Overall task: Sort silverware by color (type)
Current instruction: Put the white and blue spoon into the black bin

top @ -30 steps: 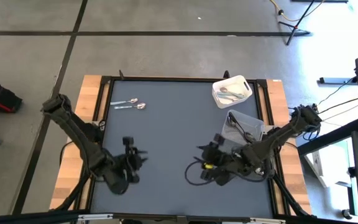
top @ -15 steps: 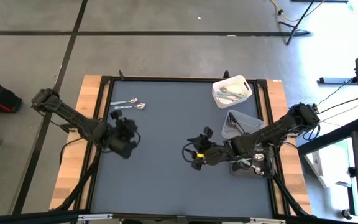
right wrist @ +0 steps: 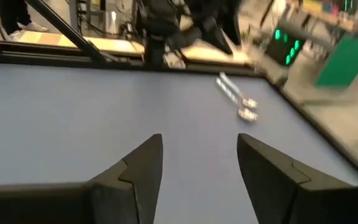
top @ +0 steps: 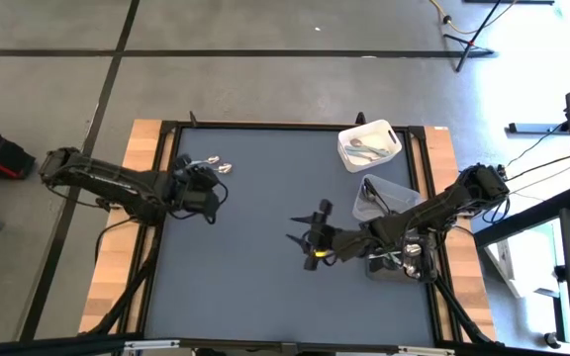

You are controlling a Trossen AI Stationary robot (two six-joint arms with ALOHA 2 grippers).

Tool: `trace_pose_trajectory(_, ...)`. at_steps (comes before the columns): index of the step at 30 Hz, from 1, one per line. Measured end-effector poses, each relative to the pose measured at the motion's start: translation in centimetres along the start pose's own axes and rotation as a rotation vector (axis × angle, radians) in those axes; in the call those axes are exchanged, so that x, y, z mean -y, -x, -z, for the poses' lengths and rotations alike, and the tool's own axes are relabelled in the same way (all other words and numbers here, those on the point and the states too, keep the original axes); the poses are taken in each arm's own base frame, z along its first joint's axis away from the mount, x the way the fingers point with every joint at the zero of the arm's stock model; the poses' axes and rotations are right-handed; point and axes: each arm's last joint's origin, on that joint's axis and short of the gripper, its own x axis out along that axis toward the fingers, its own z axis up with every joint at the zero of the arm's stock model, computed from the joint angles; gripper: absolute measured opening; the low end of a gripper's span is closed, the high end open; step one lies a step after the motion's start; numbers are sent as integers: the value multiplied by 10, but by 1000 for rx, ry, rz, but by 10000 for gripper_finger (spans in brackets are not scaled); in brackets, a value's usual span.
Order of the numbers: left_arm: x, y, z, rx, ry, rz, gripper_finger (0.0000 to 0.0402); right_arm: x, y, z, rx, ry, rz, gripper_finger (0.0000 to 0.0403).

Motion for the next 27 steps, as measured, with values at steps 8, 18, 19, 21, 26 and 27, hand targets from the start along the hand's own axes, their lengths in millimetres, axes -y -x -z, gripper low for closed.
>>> trace_pose_trajectory(8,5,-6,-2,-173,10,345,119,9,-8,-9,77,200,-52,193)
trace_pose_trajectory(18,6,-8,-6,-157,-1,407,125,46,-30,5,-68,238,-8,193)
trace_pose_trajectory(19,7,-7,-8,-143,3,414,125,50,-33,8,-75,231,-4,193)
trace_pose_trajectory(21,8,-7,-10,-122,13,416,125,59,-37,15,-84,220,6,193)
trace_pose_trajectory(26,-3,-20,-15,-94,45,238,125,81,-45,29,-42,169,-15,193)
trace_pose_trajectory(27,-8,-25,-16,-107,67,200,125,85,-46,32,-32,162,-34,193)
